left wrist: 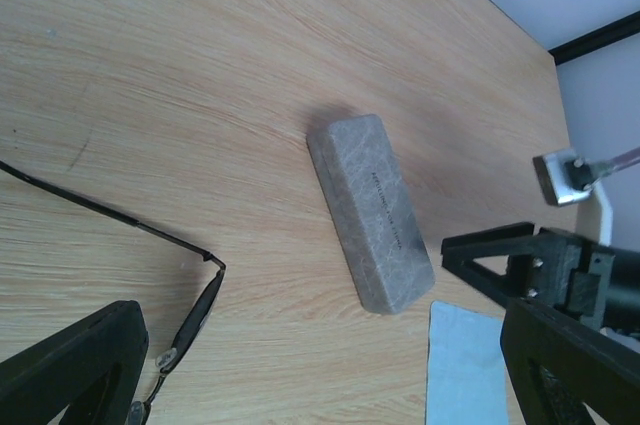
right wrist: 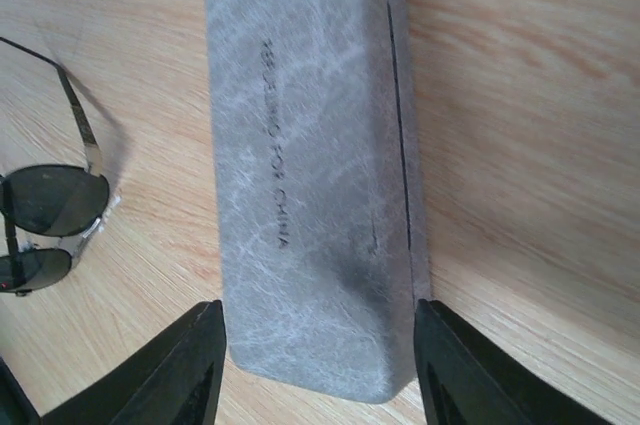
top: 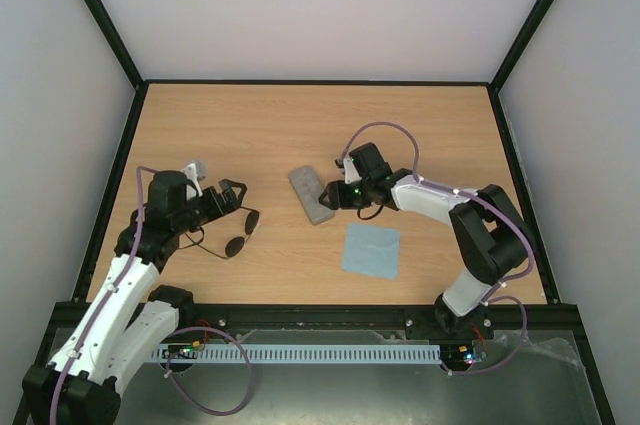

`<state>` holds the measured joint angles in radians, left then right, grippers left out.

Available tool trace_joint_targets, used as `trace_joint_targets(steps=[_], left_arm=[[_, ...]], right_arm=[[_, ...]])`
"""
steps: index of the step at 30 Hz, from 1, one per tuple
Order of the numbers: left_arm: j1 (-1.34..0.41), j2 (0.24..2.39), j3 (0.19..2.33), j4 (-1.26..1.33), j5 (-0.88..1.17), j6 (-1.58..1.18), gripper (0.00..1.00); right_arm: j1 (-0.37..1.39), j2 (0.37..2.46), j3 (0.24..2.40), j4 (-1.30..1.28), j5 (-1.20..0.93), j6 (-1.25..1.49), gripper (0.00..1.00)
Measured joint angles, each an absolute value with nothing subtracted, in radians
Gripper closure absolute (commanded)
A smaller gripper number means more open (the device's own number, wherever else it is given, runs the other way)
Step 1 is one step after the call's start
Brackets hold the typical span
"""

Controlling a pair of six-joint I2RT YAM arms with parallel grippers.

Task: Organize the sunglasses
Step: Adjust the sunglasses case at the center of the board.

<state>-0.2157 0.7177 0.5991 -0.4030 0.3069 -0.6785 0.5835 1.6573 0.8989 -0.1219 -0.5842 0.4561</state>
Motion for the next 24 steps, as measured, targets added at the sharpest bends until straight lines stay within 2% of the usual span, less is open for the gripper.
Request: trace_joint_targets(steps=[2, 3, 4, 12, 18, 24], left_arm=[[-0.216, 0.722, 0.599, -0.41, 0.316, -0.672, 0.01], [-0.216, 0.723, 0.599, -0.412, 0.32, -0.671, 0.0], [-0.216, 0.723, 0.599, -0.413, 0.323, -0.671, 0.0], [-0.22, 0.756, 0.599, -0.402, 0.324, -0.664, 0.0], [-0.245, 0.728, 0.593, -0.364, 0.297, -0.689, 0.01], [-0.271, 0.79, 0.593, -0.364, 0.289, -0.69, 0.0]], right_arm=[[0.583, 1.648, 0.925, -0.153, -0.573, 0.452, 0.21], [0.583, 1.641, 0.939, -0.165, -0.563, 0.451, 0.03], [0.583, 1.632, 0.955, -0.181, -0.547, 0.449, 0.01], [0.583, 1.573, 1.094, -0.262, -0.377, 0.41, 0.01], [0.588, 1.602, 1.136, -0.309, -0.258, 0.414, 0.01], [0.598, 1.636, 1.14, -0.327, -0.182, 0.437, 0.01]])
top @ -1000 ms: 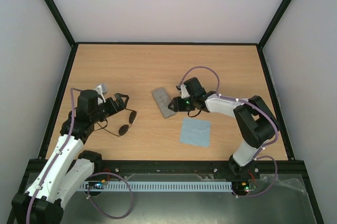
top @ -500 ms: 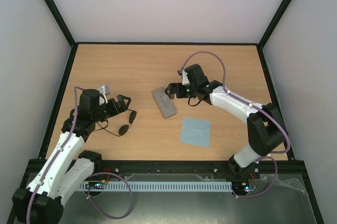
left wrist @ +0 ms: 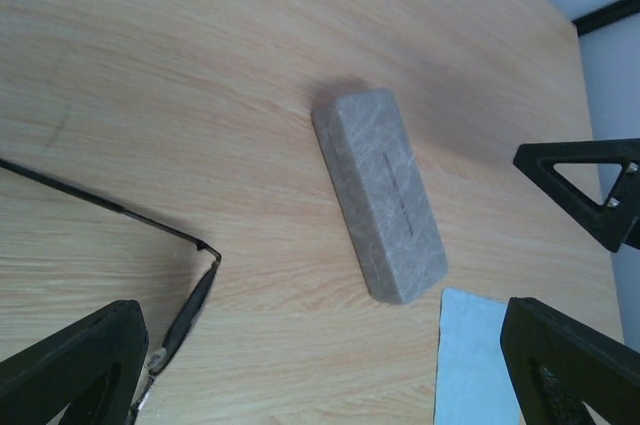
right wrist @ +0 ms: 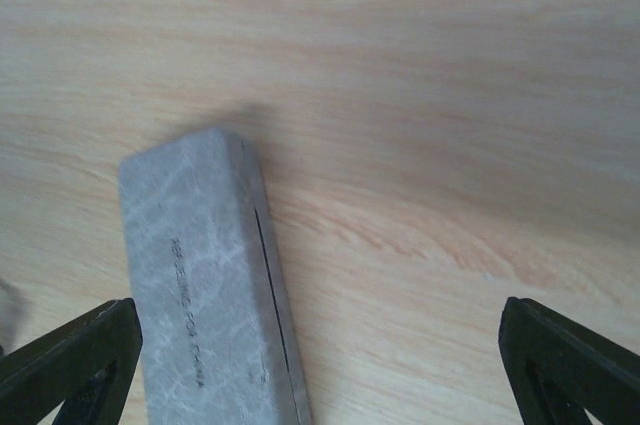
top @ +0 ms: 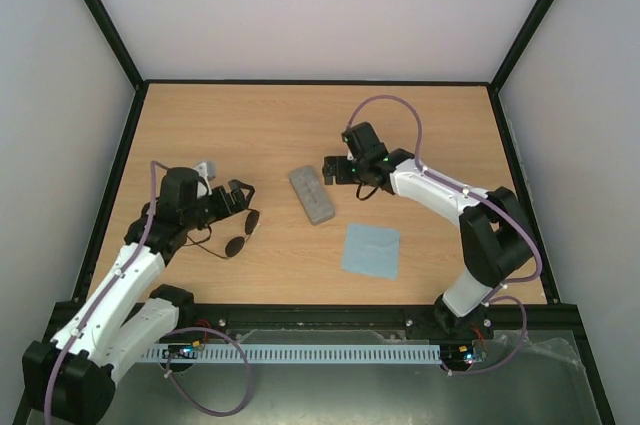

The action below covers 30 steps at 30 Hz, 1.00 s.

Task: Organize the sunglasses
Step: Adjust the sunglasses case at the center of the board, then pick up the sunglasses case from the center of the board.

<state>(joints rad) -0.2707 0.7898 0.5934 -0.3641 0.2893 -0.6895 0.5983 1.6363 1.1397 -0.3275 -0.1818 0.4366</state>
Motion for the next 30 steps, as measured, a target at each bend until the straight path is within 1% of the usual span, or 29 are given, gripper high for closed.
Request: trace_joint_targets(steps=[2, 6, 12, 17, 19, 24, 30], left_arm=[[-0.29, 0.815, 0.593, -0.362, 0.294, -0.689, 0.0], [-0.353, 0.822, 0.599, -0.356, 0.295, -0.683, 0.0], [-0.373, 0.883, 0.675, -0.377, 0.285, -0.661, 0.0], [-0.373, 0.829, 0.662, -0.38, 0.276, -0.667, 0.0], [-0.373, 0.805, 0.651, -0.379, 0.271, -0.68, 0.01], [-0.384, 0.808, 0.627, -0.37, 0.262, -0.71, 0.01], [-0.388, 0.815, 0.625, -0.36, 0.249, -0.723, 0.0]], right_arm=[[0.616, 1.636, 1.115, -0.328, -0.164, 0.446, 0.01], [0.707, 1.639, 1.088, -0.339, -0.114, 0.453, 0.01], [0.838, 1.713, 1.17, -0.401, -0.05, 0.422, 0.03], [0.848, 1.781, 1.312, -0.466, 0.011, 0.37, 0.02], [0.846, 1.8, 1.349, -0.476, 0.022, 0.35, 0.04], [0.844, 1.842, 1.368, -0.491, 0.015, 0.316, 0.07], [0.844, 1.894, 1.368, -0.5, -0.02, 0.279, 0.05]])
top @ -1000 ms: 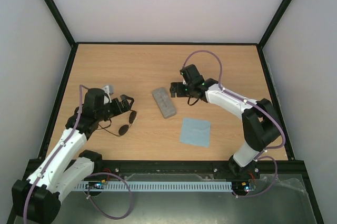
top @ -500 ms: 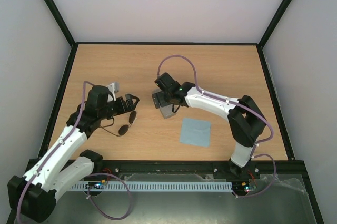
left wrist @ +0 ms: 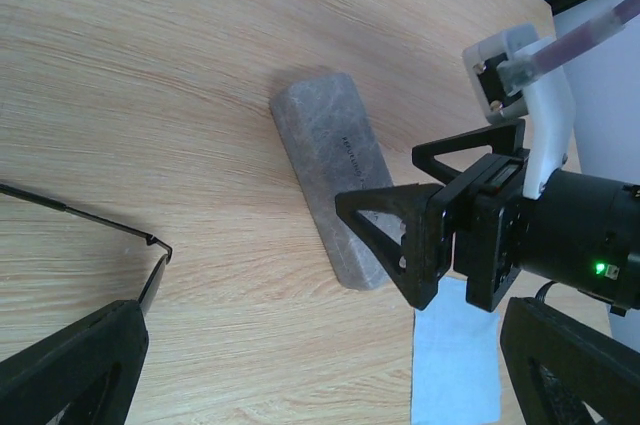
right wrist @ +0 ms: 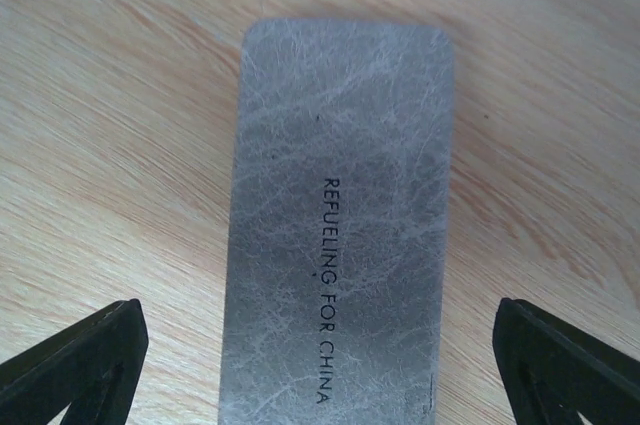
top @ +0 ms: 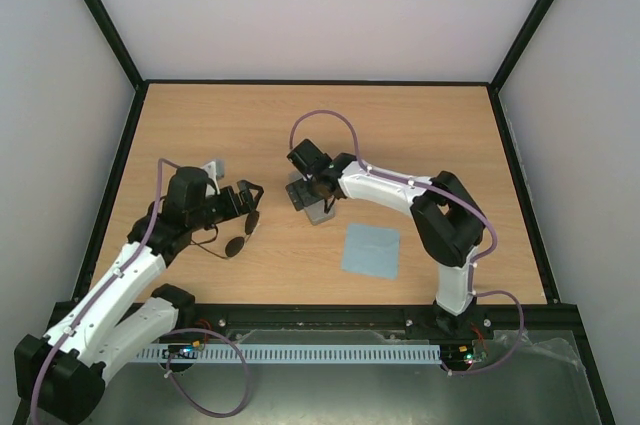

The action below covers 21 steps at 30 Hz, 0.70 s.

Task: Organize the sunglasses
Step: Pick up the sunglasses case from the center of the board.

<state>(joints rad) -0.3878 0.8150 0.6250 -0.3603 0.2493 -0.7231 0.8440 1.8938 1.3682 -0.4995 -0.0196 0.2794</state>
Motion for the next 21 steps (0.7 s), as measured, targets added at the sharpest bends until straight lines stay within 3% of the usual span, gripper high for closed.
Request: trace_joint_targets(steps=[21], left_arm=[[-0.388, 0.834, 0.624, -0.354, 0.227, -0.731, 0.0]], right_arm=[[0.844, 1.984, 1.429, -0.544, -0.019, 0.247, 0.22]])
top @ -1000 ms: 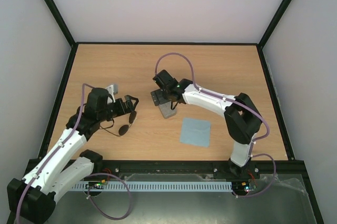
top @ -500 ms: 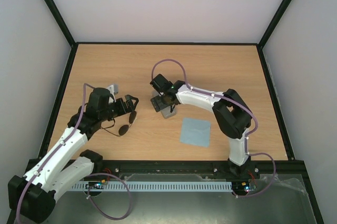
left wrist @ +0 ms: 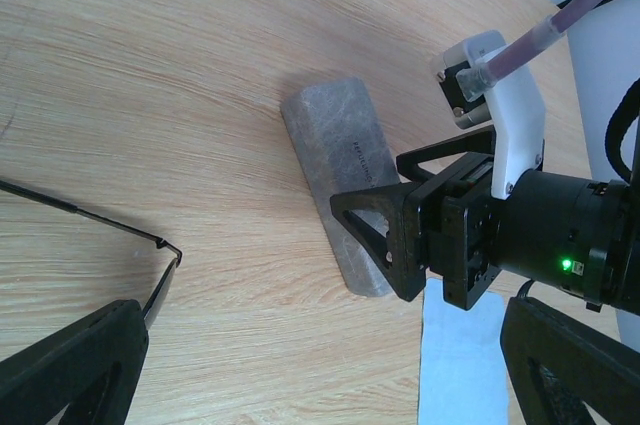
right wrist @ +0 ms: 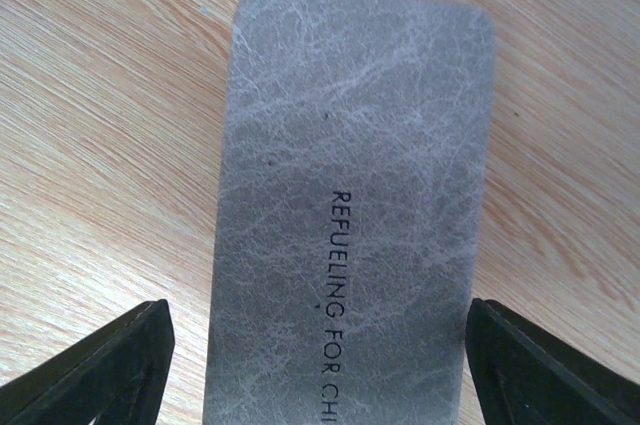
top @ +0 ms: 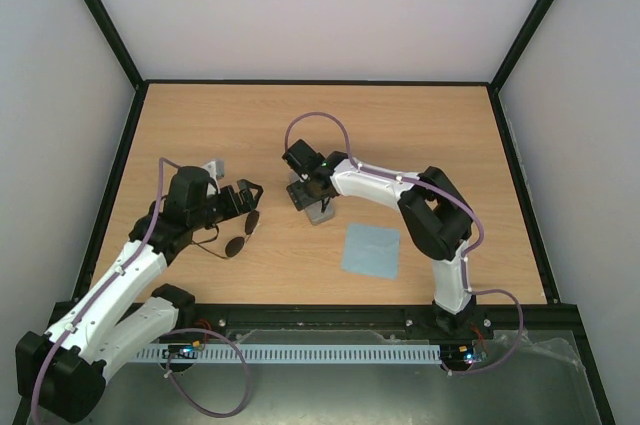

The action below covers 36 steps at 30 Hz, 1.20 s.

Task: Organize the sunglasses
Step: Pick up the sunglasses case from the center of the board.

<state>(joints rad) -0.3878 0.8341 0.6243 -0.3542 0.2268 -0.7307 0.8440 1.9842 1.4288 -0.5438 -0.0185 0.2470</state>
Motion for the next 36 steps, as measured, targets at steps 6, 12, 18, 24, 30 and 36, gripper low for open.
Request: trace_joint_targets(steps=[6, 12, 18, 24, 30, 36], left_arm=[[-0.388, 0.834, 0.62, -0.351, 0.227, -0.733, 0.01], [-0.388, 0.834, 0.62, -0.35, 0.227, -0.734, 0.01], [-0.388, 0.834, 0.62, -0.35, 0.228, -0.735, 0.0], [-0.388, 0.834, 0.62, -0.35, 0.228, -0.735, 0.01], [-0.388, 0.834, 0.62, -0.35, 0.228, -0.737, 0.01], [-0.388, 0.834, 0.62, -0.35, 0.228, -0.738, 0.01]], right_arm=[[0.844, 1.99, 1.432, -0.544, -0.017, 0.247, 0.21], [0.844, 1.994, 1.433, -0.545, -0.008, 0.247, 0.21], [0.844, 2.003, 1.439, -0.547, 0.004, 0.247, 0.21], [0.844, 2.032, 1.441, -0.55, 0.008, 0.247, 0.2], [0.844, 2.04, 1.441, -0.556, 0.01, 0.255, 0.31], [0.844, 2.04, 1.441, -0.557, 0.006, 0.259, 0.14]])
